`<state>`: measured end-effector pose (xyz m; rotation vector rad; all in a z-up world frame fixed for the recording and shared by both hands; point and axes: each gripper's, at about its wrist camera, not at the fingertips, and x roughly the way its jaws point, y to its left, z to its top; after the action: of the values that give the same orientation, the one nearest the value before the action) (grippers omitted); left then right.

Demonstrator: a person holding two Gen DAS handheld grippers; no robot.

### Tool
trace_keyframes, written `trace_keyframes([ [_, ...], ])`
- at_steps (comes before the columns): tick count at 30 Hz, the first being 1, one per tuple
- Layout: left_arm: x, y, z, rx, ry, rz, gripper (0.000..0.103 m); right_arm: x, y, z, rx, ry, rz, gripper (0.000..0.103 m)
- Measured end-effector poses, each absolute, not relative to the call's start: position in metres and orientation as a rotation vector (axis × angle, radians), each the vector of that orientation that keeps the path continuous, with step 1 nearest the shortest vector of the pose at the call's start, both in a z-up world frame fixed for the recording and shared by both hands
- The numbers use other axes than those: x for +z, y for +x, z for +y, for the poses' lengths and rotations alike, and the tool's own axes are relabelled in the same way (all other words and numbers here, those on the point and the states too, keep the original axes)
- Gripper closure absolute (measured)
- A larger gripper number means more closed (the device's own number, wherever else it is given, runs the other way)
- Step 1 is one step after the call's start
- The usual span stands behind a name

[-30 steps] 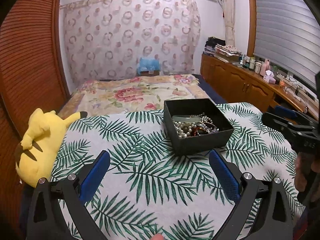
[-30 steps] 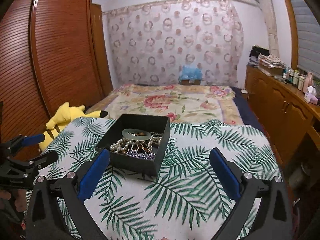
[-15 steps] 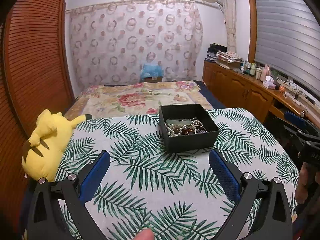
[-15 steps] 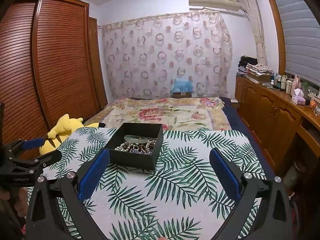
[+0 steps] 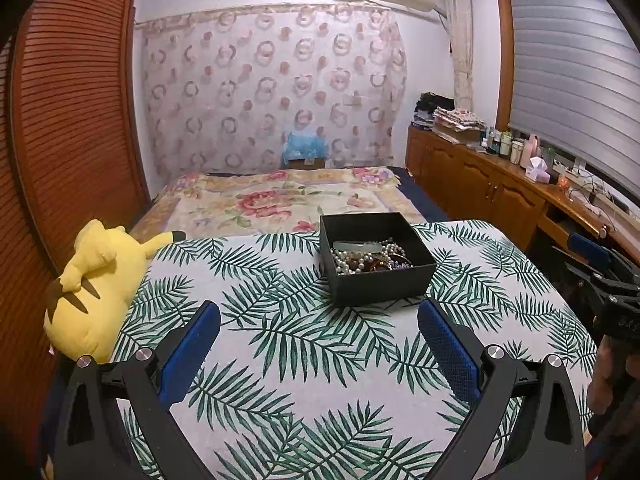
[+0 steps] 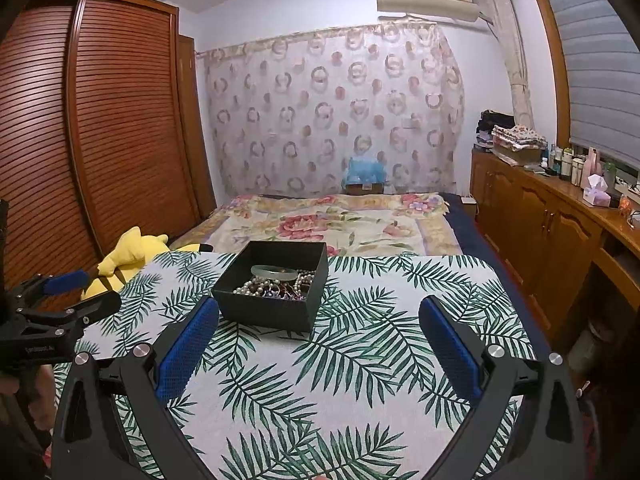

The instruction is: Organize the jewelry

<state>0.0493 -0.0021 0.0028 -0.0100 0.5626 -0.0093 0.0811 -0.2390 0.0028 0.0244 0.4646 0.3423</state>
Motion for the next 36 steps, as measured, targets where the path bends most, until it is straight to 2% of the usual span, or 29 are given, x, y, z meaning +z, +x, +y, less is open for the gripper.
trace_keyframes([
  [36,0.0037,0.048,-0.0042,-0.009,-0.02,0.561,0.008,-0.0037,0.0822,-0.2407,0.324,0.018,0.465,0.002],
])
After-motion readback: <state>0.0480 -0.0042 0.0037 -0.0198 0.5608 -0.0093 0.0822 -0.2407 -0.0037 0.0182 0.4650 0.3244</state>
